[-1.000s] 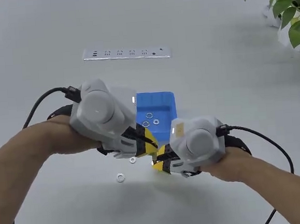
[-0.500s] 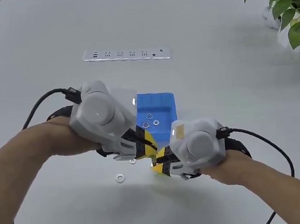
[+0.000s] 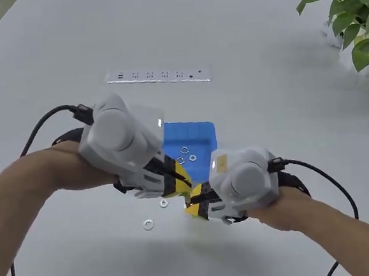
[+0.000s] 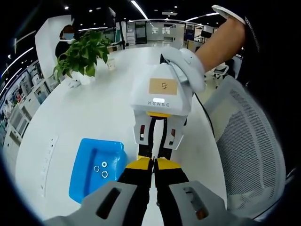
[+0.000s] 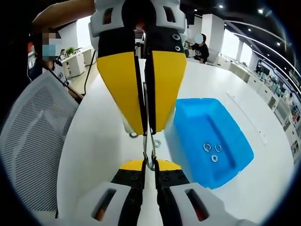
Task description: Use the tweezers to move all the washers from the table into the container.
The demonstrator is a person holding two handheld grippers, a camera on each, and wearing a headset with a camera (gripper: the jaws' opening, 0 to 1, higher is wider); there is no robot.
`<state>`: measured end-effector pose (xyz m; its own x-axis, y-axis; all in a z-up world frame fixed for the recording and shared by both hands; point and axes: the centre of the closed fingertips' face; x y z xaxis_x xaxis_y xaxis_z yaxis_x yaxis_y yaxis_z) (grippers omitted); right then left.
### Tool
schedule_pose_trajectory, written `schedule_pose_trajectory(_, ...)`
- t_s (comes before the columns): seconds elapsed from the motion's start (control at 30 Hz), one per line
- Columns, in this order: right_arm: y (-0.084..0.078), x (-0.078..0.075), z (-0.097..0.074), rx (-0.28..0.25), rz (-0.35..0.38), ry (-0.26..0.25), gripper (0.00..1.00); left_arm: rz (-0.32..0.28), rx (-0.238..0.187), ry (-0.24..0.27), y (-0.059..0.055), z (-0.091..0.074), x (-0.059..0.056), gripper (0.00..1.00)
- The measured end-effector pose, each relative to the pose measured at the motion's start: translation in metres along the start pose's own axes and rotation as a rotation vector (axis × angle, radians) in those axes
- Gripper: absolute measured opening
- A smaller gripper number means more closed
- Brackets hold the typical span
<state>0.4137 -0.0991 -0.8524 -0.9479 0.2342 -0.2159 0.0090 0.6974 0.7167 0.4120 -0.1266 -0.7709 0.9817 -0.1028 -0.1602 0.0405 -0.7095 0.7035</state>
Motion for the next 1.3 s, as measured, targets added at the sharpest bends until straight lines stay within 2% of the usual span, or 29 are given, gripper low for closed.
schedule_pose_trajectory(0.33, 0.012, -0.003, -0.011, -0.015, -0.022, -0.005, 0.09, 0.007, 0.011, 0.003, 0.01, -0.014, -0.004, 0.05)
schedule_pose_trajectory(0.73, 0.032, -0.019, -0.022, -0.045, -0.04, -0.04, 0.09, 0.038, 0.026, 0.01, 0.027, -0.034, -0.001, 0.05)
schedule_pose_trajectory(1.03, 0.044, -0.041, -0.022, -0.06, -0.062, -0.07, 0.09, 0.061, 0.024, 0.038, 0.036, -0.046, 0.014, 0.05)
schedule_pose_trajectory(1.3, 0.047, -0.06, -0.015, -0.067, -0.072, -0.08, 0.09, 0.074, 0.029, 0.05, 0.036, -0.053, 0.032, 0.05)
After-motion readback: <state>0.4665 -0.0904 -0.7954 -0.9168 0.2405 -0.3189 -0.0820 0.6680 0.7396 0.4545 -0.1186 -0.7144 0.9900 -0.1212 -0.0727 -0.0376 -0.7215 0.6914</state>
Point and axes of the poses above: the centre of the closed fingertips' face, and the gripper's own axes: z roughly forward along the fingers, x roughly to its left, y roughly out of its top, and after that the axes turned 15 degrees about -y, right-handed
